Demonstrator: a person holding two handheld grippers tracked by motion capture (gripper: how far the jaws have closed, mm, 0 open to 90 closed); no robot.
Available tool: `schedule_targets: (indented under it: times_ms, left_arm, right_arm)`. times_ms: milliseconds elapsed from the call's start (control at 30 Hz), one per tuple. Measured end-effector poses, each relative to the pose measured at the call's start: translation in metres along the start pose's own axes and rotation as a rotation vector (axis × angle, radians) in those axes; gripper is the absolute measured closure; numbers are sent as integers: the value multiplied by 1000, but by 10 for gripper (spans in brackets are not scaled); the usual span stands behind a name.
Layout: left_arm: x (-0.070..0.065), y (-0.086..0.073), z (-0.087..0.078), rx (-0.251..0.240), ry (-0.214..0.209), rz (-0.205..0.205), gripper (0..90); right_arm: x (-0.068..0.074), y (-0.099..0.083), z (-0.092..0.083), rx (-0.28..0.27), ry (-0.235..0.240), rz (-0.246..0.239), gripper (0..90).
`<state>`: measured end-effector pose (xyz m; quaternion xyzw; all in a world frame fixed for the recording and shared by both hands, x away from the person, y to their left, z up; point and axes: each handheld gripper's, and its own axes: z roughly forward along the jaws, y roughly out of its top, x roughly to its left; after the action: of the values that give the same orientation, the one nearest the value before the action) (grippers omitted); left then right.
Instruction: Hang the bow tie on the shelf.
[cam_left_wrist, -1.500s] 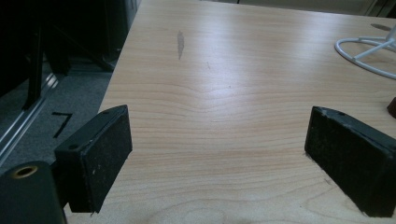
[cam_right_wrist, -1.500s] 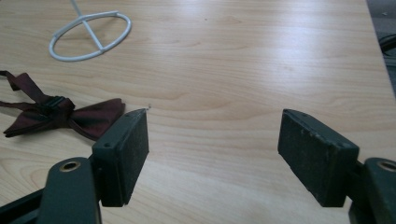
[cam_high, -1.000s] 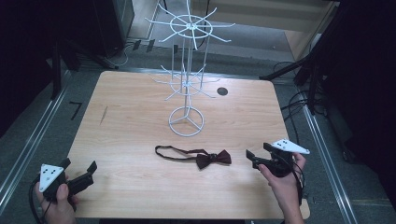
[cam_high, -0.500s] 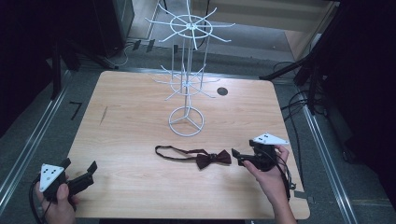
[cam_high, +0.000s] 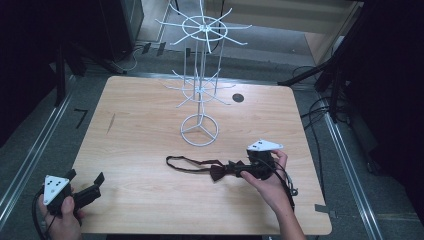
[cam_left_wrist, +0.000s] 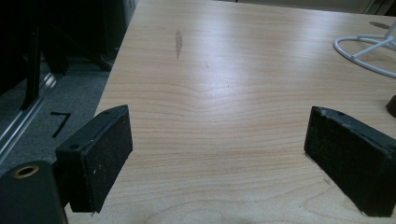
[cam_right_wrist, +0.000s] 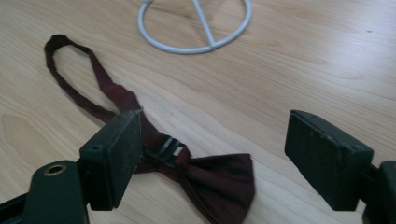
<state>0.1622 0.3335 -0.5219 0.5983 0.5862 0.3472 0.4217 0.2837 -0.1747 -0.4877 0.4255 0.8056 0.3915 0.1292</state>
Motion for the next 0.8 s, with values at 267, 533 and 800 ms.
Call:
schedule_targets:
  times_ms: [267,533,800]
  left_arm:
    - [0,0,0,2,-1,4,83]
    - [0,0,1,2,-1,6,83]
    - [0,0,1,2,-2,5,84]
  right_arm:
    - [21,10,26,103,68,-82,200]
    - [45,21,44,168,94,-167,190]
    - [60,32,62,194,104,-195,184]
